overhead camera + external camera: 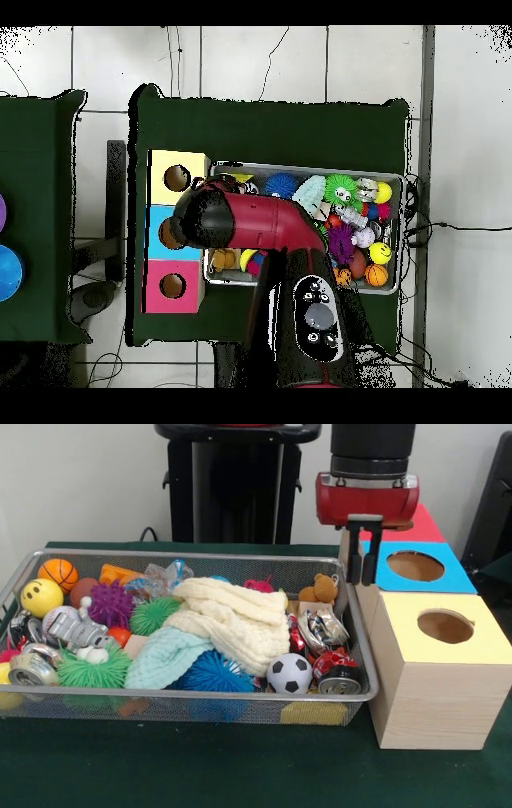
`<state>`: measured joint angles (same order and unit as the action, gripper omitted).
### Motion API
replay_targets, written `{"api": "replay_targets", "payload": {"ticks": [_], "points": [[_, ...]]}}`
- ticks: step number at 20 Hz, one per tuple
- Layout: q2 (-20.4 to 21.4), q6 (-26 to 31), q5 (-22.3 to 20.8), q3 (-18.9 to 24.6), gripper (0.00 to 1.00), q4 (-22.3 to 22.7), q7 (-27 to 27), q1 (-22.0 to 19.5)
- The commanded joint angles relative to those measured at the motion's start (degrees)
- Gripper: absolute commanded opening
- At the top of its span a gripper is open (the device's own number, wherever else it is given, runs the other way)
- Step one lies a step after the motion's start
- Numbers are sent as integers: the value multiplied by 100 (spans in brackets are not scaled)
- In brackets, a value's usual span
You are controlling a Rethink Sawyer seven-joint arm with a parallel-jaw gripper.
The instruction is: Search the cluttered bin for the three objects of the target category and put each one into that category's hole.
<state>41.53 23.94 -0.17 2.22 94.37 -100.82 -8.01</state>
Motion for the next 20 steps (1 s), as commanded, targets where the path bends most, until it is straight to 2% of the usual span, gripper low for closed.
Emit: {"api": "replay_targets", "payload": {"ticks": [1,14,20], "points": [[-237,179,-549,368,0,436,241,-421],[-385,-584,-1186,1012,0,885,247,-1230],[-616,-912,-1465,1126,0,911,72,-1384]]}}
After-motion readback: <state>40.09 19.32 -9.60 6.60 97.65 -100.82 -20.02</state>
